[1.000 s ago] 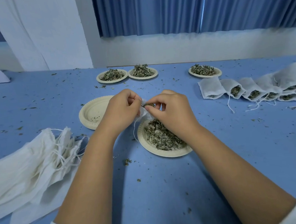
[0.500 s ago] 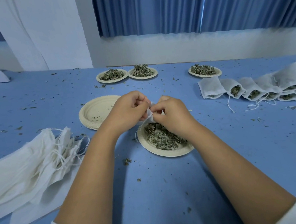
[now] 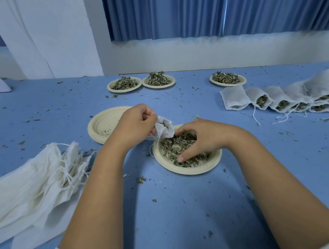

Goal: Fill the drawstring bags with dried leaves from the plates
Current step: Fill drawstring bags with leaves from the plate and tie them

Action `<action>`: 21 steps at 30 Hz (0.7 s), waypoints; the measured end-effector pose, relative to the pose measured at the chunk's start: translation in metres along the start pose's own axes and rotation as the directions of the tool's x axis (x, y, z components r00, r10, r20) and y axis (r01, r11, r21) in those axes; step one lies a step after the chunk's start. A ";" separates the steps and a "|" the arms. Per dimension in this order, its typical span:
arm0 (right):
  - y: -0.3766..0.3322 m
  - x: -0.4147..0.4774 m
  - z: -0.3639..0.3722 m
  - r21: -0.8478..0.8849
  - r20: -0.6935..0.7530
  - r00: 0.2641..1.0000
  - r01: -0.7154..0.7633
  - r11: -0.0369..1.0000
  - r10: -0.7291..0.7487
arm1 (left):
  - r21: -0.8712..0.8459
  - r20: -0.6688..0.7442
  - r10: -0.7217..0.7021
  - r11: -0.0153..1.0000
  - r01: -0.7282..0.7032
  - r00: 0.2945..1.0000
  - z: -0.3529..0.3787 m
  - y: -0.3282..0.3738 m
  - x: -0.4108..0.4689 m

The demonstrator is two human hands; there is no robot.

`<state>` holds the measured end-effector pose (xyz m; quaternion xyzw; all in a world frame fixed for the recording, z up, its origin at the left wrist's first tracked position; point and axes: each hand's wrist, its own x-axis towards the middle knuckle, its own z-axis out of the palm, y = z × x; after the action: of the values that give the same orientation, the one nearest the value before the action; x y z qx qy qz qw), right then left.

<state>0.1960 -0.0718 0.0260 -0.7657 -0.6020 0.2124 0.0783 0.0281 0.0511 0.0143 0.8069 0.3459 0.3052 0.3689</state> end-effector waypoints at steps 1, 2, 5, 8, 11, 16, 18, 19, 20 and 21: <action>-0.001 0.001 0.002 -0.005 0.013 1.000 -0.002 1.000 0.002 | 0.004 -0.003 0.003 1.000 -0.003 1.000 0.000 0.000 0.000; -0.001 0.003 0.003 -0.001 0.014 1.000 -0.003 1.000 0.003 | 0.005 -0.006 0.005 1.000 -0.005 1.000 0.000 0.000 0.000; -0.002 0.007 0.008 -0.013 -0.037 0.999 0.018 1.000 -0.018 | -0.003 -0.018 0.007 1.000 -0.008 1.000 0.000 0.000 0.001; -0.003 0.009 0.012 -0.002 -0.091 0.993 0.071 0.997 -0.071 | -0.009 -0.034 0.008 1.000 -0.008 0.999 0.000 0.001 0.000; -0.003 0.010 0.013 0.010 -0.148 0.984 0.106 0.994 -0.103 | -0.042 -0.057 0.012 0.999 -0.015 0.998 0.000 0.002 -0.001; -0.001 0.008 0.005 0.176 -0.291 0.953 0.135 0.975 -0.080 | -0.086 -0.169 0.052 0.994 -0.067 0.984 -0.001 0.008 -0.003; -0.003 0.005 0.001 0.259 -0.344 0.936 0.166 0.952 -0.070 | -0.073 -0.206 0.070 0.994 -0.086 0.976 -0.002 0.009 -0.003; -0.003 0.003 -0.001 0.289 -0.367 0.928 0.184 0.939 -0.069 | -0.069 -0.217 0.077 0.993 -0.094 0.973 -0.003 0.010 -0.003; -0.003 0.001 -0.003 0.314 -0.387 0.919 0.204 0.927 -0.071 | -0.069 -0.225 0.083 0.992 -0.101 0.971 -0.003 0.011 -0.004; -0.003 0.000 -0.004 0.338 -0.404 0.912 0.225 0.914 -0.075 | -0.072 -0.230 0.087 0.992 -0.106 0.969 -0.002 0.012 -0.004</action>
<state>0.1948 -0.0706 0.0313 -0.7134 -0.5809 0.1638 0.3562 0.0277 0.0430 0.0239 0.7666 0.3328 0.4269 0.3454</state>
